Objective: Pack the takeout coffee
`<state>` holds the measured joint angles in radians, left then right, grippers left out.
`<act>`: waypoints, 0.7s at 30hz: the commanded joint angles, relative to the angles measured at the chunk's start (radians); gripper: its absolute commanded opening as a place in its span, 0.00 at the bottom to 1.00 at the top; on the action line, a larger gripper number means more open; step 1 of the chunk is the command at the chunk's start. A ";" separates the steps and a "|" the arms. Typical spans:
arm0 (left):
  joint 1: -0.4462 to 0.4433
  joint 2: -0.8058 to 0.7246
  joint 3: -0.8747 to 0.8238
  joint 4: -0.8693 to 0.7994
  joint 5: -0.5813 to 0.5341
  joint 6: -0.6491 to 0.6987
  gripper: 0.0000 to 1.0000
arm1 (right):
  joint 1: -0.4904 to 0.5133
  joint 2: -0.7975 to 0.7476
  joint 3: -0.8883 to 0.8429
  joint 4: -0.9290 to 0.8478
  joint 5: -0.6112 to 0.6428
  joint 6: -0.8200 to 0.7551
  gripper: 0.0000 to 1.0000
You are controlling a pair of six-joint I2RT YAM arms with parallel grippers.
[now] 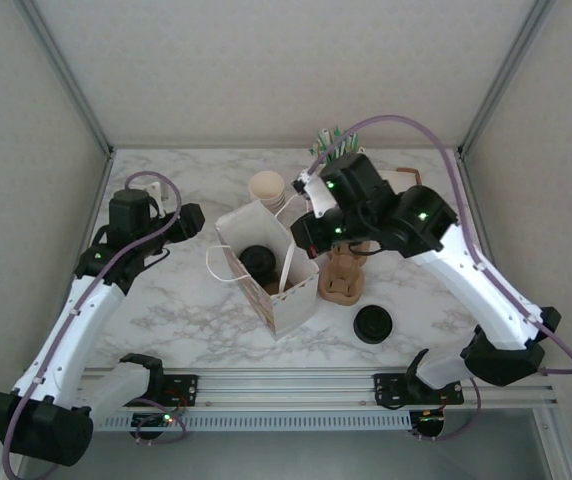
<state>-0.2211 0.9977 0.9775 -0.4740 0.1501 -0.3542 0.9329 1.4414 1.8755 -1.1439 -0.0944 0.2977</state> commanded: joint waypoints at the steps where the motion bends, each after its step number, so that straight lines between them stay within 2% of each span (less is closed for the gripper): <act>1: -0.008 -0.001 0.003 -0.015 -0.011 0.023 0.74 | 0.024 0.036 -0.040 0.059 0.050 -0.036 0.00; 10: -0.024 -0.003 0.001 -0.013 -0.008 0.016 0.74 | 0.075 0.131 -0.084 0.088 0.110 -0.062 0.00; 21: -0.026 -0.005 0.006 -0.013 0.000 0.009 0.75 | 0.097 0.119 -0.179 0.091 0.229 -0.046 0.00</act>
<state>-0.2386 0.9977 0.9775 -0.4744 0.1478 -0.3546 1.0191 1.5753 1.7252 -1.0557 0.0837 0.2501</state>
